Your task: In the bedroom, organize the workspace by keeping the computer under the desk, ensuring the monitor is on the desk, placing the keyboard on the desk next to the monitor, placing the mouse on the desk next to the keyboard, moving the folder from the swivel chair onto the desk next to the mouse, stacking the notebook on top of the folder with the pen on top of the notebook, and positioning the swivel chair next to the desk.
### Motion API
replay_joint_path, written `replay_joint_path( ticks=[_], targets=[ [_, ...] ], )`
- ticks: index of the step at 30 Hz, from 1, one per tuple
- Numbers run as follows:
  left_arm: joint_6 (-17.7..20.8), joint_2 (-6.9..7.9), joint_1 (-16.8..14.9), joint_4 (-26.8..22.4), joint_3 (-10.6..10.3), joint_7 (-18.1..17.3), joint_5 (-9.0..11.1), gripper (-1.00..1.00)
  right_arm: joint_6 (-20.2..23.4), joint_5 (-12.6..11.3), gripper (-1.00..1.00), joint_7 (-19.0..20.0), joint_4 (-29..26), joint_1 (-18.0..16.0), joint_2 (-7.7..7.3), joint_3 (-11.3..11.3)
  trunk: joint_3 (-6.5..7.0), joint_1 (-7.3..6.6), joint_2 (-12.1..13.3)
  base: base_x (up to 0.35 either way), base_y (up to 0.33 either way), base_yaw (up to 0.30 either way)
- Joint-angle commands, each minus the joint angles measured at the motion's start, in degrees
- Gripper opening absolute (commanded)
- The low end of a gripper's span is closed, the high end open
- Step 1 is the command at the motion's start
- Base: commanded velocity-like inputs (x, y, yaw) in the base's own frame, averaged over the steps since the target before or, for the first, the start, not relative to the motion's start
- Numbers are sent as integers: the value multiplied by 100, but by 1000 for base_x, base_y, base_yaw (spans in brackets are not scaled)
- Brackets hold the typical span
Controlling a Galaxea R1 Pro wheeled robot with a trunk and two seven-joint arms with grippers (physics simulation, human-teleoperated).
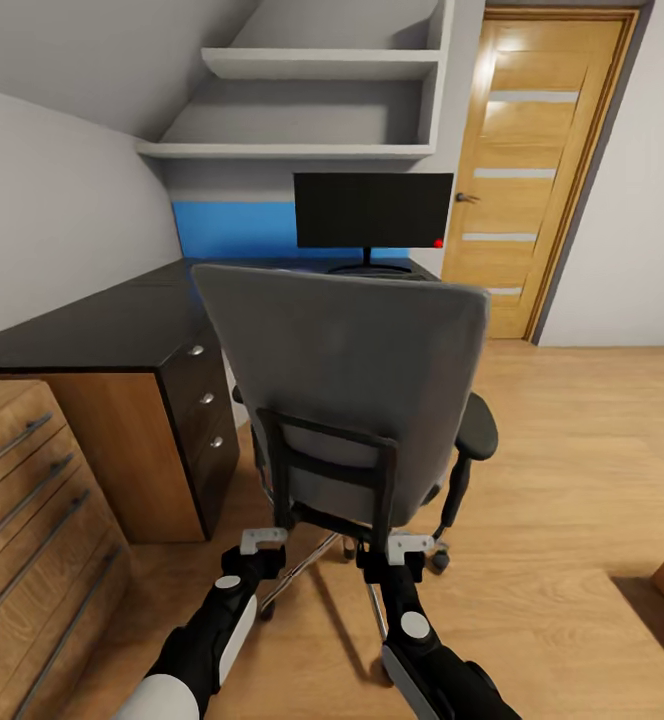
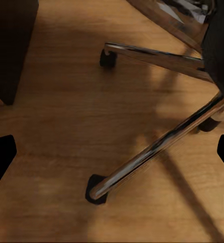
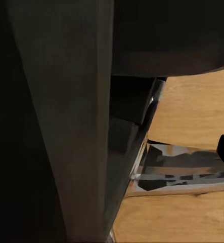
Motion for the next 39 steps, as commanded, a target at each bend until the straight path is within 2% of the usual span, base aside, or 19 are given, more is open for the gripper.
replay_joint_path(
  ticks=[1,5,9,15,21,39],
  targets=[
    [33,-3,-2,-8,-75,2,-42,100,-35,-79,100,-39,3,-7,-5,27,-10,1,-2,107,0,116],
    [30,-3,-2,-8,-544,-70,-37,100,-35,-79,100,-39,3,-7,-5,26,-17,1,-2,40,0,43],
    [30,-3,-2,-8,-694,-246,-36,100,-35,-79,100,-39,3,-7,-5,23,-18,1,-2,8,0,8],
    [30,-3,-2,-8,-726,-606,-36,100,-35,-79,100,-39,3,-7,-5,21,-18,1,-2,2,0,2],
    [30,-3,-2,-8,-733,-792,-31,100,-35,-79,100,-39,3,-7,-5,25,-4,1,-2,0,0,-62],
    [31,39,-2,-8,-709,-818,-17,100,-35,-79,100,-39,3,-7,-5,23,80,1,-2,0,0,-148]
  ],
)
